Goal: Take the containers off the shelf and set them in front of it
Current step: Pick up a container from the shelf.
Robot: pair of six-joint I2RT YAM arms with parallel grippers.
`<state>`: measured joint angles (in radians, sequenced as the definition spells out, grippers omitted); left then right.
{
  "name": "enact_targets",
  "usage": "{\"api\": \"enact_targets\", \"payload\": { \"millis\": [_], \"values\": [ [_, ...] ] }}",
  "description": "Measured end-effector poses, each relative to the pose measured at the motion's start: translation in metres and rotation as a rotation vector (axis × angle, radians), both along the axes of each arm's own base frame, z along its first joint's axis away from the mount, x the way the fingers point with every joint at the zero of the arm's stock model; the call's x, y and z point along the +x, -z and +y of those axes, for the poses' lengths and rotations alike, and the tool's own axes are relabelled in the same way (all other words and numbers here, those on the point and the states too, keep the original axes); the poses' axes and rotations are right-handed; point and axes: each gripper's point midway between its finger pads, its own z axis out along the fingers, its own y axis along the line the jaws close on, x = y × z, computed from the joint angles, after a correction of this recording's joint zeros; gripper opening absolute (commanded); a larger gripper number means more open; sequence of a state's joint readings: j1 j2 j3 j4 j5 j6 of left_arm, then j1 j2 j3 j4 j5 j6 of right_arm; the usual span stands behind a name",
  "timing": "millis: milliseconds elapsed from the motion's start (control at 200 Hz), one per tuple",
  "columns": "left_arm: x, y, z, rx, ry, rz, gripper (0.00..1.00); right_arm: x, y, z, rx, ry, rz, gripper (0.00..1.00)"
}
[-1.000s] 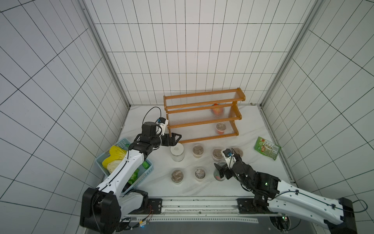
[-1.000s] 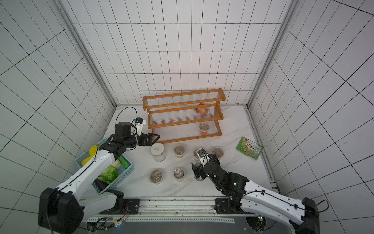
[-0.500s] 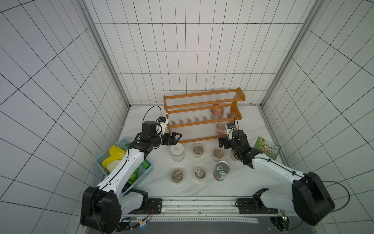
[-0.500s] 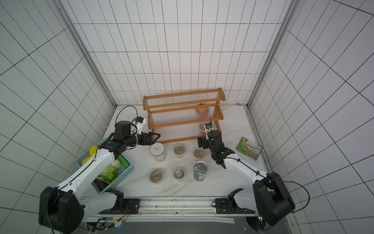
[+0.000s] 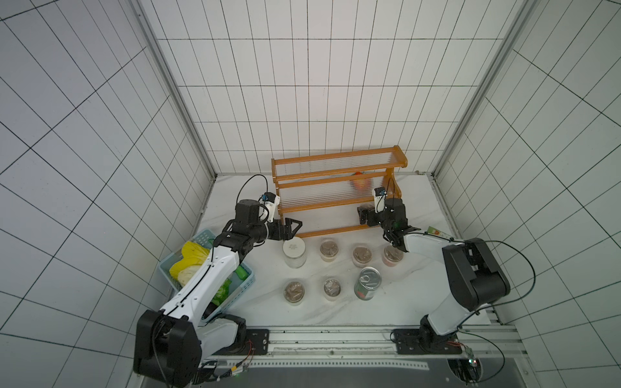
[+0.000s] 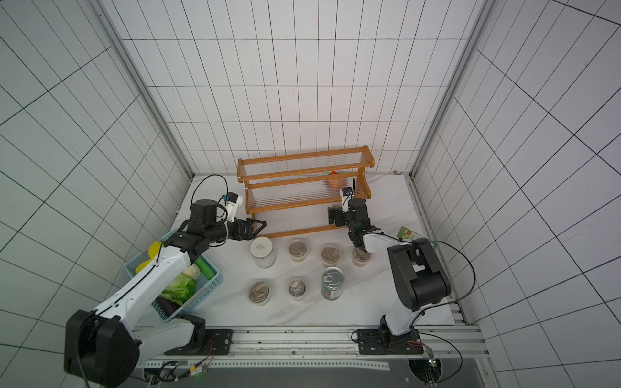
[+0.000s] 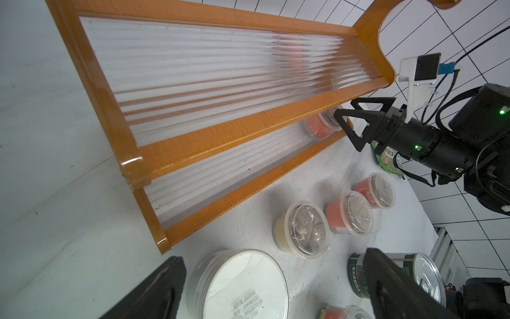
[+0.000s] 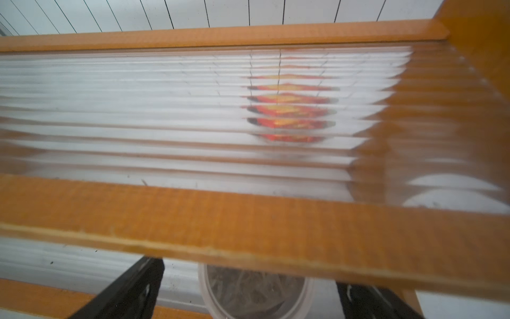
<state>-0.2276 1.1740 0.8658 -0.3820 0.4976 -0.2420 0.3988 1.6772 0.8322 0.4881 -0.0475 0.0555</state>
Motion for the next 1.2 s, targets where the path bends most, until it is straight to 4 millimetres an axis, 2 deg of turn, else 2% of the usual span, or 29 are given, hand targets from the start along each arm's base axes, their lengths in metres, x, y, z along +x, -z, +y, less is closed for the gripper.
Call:
{"api": "enact_targets", "payload": {
  "millis": [195, 470, 715, 890, 1079, 1199],
  "values": [
    [0.000, 0.001, 0.000, 0.001, 0.000, 0.003, 0.98, 0.010, 0.016, 0.002, -0.021, 0.010, 0.034, 0.99],
    [0.000, 0.002, 0.000, 0.002, 0.001, 0.005, 0.98, 0.028, 0.019, 0.005, -0.041, 0.035, 0.053, 1.00],
    [0.001, 0.002, 0.000, 0.006, 0.003, 0.001, 0.98, 0.024, 0.030, -0.001, -0.070, 0.055, 0.096, 0.95],
    [0.002, 0.006, 0.000, 0.008, 0.003, 0.012, 0.98, 0.021, 0.035, -0.003, -0.072, 0.062, 0.122, 0.87],
    [0.002, 0.007, 0.000, 0.010, 0.003, 0.017, 0.98, 0.020, 0.036, -0.004, -0.065, 0.072, 0.130, 0.81],
    [0.002, 0.007, 0.000, 0.010, 0.003, 0.017, 0.98, 0.017, 0.034, -0.005, -0.068, 0.073, 0.134, 0.81]
  ]
}}
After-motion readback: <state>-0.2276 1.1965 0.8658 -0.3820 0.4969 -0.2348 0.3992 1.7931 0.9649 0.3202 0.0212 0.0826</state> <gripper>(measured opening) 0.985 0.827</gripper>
